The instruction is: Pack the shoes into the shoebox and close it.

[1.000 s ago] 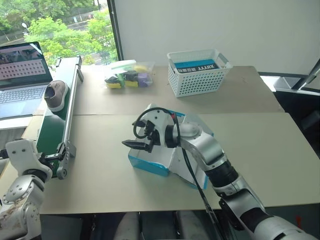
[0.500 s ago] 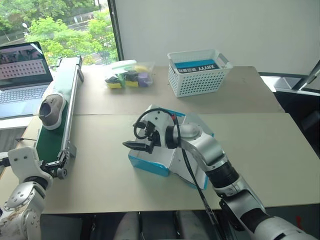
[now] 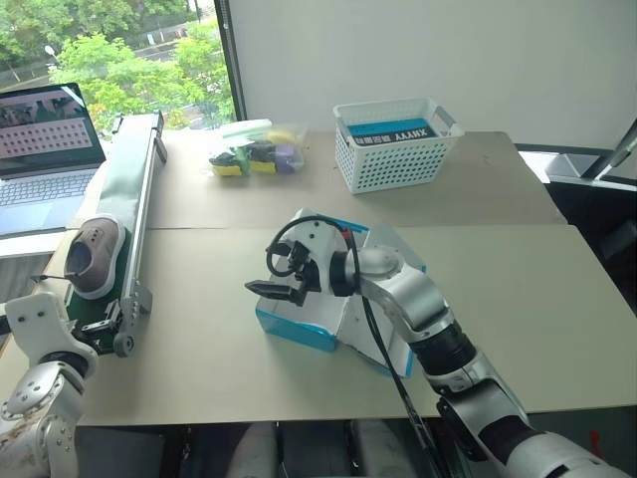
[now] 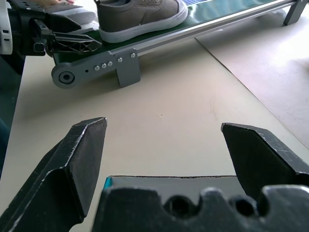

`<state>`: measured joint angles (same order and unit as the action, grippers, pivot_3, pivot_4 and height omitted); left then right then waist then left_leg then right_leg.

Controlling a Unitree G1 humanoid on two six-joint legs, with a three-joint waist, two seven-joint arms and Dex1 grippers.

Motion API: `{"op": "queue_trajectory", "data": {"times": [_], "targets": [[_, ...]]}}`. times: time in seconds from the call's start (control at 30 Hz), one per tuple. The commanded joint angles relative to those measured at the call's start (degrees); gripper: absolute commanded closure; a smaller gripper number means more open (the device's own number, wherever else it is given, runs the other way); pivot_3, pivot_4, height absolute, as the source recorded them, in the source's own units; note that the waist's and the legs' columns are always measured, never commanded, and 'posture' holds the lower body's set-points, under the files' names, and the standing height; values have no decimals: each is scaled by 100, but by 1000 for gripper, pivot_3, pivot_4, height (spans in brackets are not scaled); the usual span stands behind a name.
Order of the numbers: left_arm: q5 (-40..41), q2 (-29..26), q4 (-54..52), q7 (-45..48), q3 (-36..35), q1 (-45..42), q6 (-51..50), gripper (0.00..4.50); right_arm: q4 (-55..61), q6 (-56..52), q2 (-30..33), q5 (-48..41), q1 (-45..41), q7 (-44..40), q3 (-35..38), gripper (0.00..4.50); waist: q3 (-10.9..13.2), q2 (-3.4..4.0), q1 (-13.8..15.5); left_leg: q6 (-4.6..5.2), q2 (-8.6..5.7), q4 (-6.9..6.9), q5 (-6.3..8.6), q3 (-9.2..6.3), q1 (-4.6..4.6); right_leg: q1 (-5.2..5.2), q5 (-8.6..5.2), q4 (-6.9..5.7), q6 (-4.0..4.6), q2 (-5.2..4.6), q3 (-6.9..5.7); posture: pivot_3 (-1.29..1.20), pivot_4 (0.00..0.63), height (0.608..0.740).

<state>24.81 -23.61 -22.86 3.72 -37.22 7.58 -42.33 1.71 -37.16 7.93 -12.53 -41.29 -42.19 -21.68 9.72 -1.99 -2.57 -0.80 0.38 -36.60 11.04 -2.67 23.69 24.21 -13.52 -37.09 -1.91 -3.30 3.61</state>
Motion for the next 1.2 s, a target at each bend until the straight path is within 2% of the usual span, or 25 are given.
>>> {"op": "queue_trajectory", "data": {"times": [0.03, 0.2, 0.3, 0.4, 0.5, 0.7, 0.97, 1.13, 1.2], "targets": [[-37, -64, 8, -28, -90, -67, 27, 0, 256, -8, -37, -96, -28, 53, 163, 19, 0, 0, 0, 0, 0, 0, 0, 1, 0, 0, 0, 0, 0, 0, 0, 0, 150, 738], [98, 29, 90, -91, -151, -156, -120, 0, 267, -29, -52, -116, -46, 115, 215, 19, 0, 0, -1, 0, 0, 0, 0, 0, 0, 0, 0, 0, 0, 0, 0, 0, 150, 738], [192, 80, 119, -140, -207, -239, -212, 779, 283, -58, -59, -153, -78, 138, 266, 0, 0, 0, 1, 0, 0, 0, 0, -1, 0, 1, 0, 0, 0, 0, 0, 0, 150, 738], [262, 90, 136, -163, -251, -312, -283, 1814, 275, -74, -83, -169, -115, 154, 320, 0, 0, 0, 30, 0, 0, 0, 0, -4, -1, -2, 0, -1, 0, 0, -2, 0, 150, 738], [348, 105, 151, -216, -300, -430, -324, 2115, 221, -74, -104, -172, -189, 169, 430, 0, 0, 0, 33, 0, -2, 0, 0, -3, -5, -5, 0, -2, 0, -1, -2, 0, 150, 738], [355, 118, 124, -228, -263, -552, -235, 2279, 127, -40, -115, -138, -243, 187, 503, 0, 0, 0, 30, 0, -2, 0, 0, -3, -3, -3, 1, -1, 1, 0, -2, 0, 150, 738], [-212, 298, -566, -349, 399, -847, 991, 2279, -97, -117, -400, -236, -332, 435, 773, 0, -1, -4, 33, -1, -1, 0, 0, -3, 4, 1, 1, 1, 2, -1, -2, 0, 150, 738], [-195, 538, -848, -273, 939, -1034, 1130, 2279, -917, -1405, -1168, -1145, -839, 1314, 2115, 0, -1, -4, 3, -1, 2, 0, 0, -4, 4, 1, 4, 0, 4, 0, 0, 0, 150, 738], [19, 749, -1041, -113, 1400, -1114, 1033, 2279, -1323, -2161, -1550, -1908, -1145, 1628, 2939, 0, -1, -4, 10, -1, 2, 0, 0, -5, 5, 2, 4, 0, 5, 0, -1, 0, 150, 738]]}}
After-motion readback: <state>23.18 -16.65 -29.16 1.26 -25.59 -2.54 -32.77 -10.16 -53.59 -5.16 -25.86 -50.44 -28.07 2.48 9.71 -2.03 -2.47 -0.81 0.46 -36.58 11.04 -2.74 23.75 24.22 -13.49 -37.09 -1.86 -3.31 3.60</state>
